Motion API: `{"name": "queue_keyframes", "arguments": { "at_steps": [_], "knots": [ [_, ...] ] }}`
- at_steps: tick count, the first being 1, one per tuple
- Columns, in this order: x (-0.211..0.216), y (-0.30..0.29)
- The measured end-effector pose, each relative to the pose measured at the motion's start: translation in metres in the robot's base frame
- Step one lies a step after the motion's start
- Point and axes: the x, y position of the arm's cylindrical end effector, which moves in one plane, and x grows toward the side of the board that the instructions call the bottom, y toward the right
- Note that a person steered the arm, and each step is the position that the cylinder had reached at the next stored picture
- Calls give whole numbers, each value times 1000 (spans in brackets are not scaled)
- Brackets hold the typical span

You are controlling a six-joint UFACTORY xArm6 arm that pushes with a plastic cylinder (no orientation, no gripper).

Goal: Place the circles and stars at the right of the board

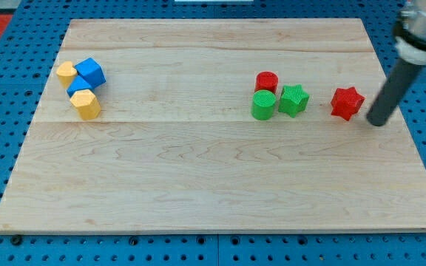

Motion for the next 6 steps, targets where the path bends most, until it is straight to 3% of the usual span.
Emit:
{"name": "queue_keyframes", "arguments": {
  "at_steps": [1, 2, 3, 4, 5, 6],
  "knots": [
    [-2, -43],
    [-2, -22],
    [-3, 49],
    [-24, 46],
    [-41, -28],
    [-31, -139]
  ]
}}
